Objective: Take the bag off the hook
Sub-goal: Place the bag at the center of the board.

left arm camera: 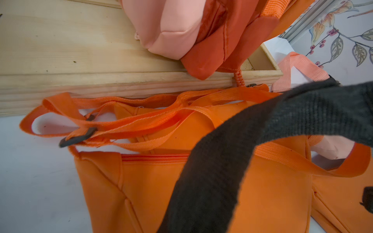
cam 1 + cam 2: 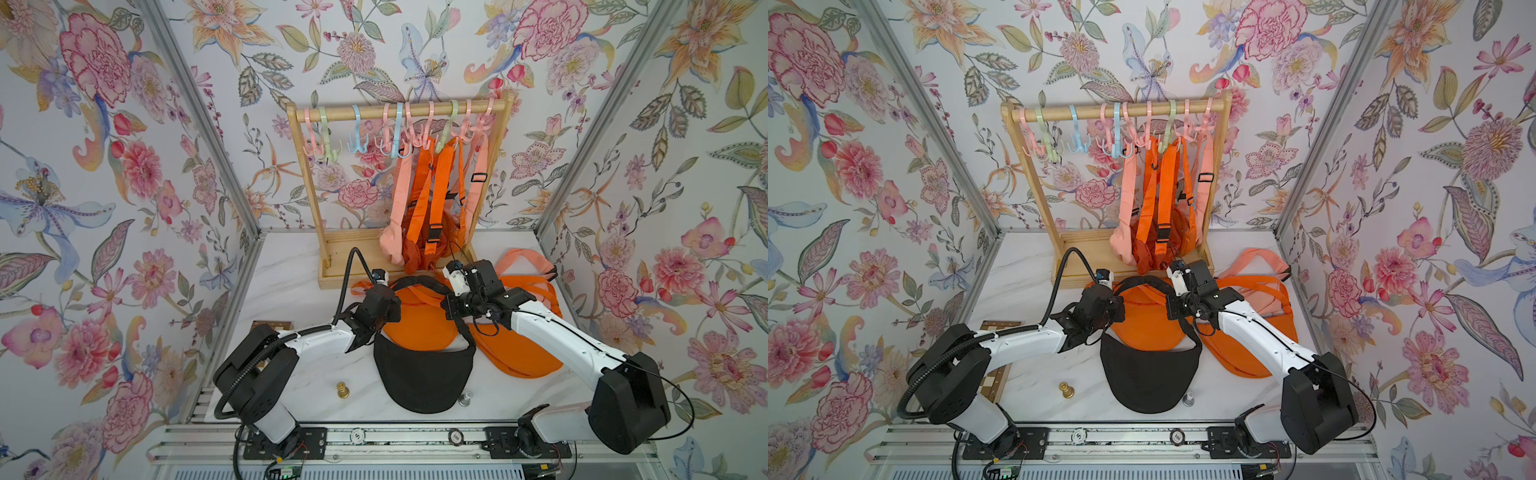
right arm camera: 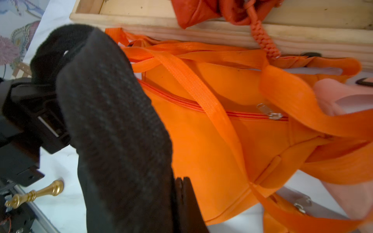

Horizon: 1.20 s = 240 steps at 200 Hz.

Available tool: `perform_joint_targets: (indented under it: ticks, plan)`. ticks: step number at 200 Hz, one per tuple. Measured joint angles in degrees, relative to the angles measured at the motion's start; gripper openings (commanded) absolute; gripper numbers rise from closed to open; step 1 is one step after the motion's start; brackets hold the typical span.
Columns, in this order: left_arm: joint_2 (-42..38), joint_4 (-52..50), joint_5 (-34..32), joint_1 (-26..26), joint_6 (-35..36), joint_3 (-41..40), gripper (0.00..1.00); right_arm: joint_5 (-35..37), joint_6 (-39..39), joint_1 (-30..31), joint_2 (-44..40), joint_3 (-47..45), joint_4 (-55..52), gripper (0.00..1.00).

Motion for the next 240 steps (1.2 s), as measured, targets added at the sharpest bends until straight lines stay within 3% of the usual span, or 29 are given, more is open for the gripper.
perform_joint_targets:
  ticks: [11, 25, 36, 70, 100, 112, 130, 153, 165, 197, 204, 222, 240]
  plan:
    - [0.83, 0.04, 0.50, 0.00, 0.15, 1.31, 0.20, -0.39, 0.31, -1.81, 0.04, -0.15, 0.42, 0.27]
    - [1.20, 0.07, 0.66, 0.11, 0.35, 2.21, 0.43, -0.57, 0.87, -3.06, 0.09, -0.15, 1.01, 0.50]
    - [1.20, 0.00, 0.90, 0.37, 0.70, 2.47, 0.60, -0.92, 1.16, -3.08, 0.09, -0.17, 1.40, 0.58]
    - [0.24, -0.90, 0.96, 2.40, 0.55, 2.56, 0.84, -1.68, 1.95, -3.19, -0.02, -0.17, 1.99, 0.63]
    - [-4.22, -5.09, 0.39, 4.02, 2.23, 4.39, 0.93, -1.60, 2.69, -5.05, -1.60, 0.81, 1.38, 0.64]
    - [-5.97, -7.15, -0.04, 4.37, 3.54, 7.52, 0.99, -1.40, 2.91, -5.92, -2.08, 2.97, 0.90, 0.66]
    - [-7.80, -9.79, -1.42, 4.44, 6.84, 13.68, 0.99, -0.57, 3.10, -6.86, -2.19, 8.85, 0.87, 0.67]
    - [-8.39, -11.96, -3.69, 4.70, 11.78, 22.97, 0.99, -0.07, 3.21, -7.10, -1.60, 18.01, 1.36, 0.63]
    - [-8.13, -13.14, -4.31, 4.87, 14.23, 27.45, 1.00, -0.13, 3.41, -7.10, -0.28, 23.34, 2.03, 0.56]
    - [-3.61, -14.29, -5.01, 5.49, 20.35, 38.64, 0.99, -1.73, 4.28, -7.10, 5.20, 33.70, 4.44, 0.14]
    - [-1.75, -14.53, -4.94, 5.68, 21.57, 41.05, 0.99, -2.29, 4.46, -7.10, 6.71, 35.50, 4.92, 0.09]
    - [4.15, -15.23, -3.67, 6.93, 24.33, 47.06, 0.99, -3.72, 5.03, -7.10, 10.71, 39.91, 5.79, 0.06]
    - [10.43, -15.96, -0.79, 9.29, 26.16, 52.89, 0.98, -5.18, 5.22, -6.88, 14.56, 44.17, 6.32, 0.12]
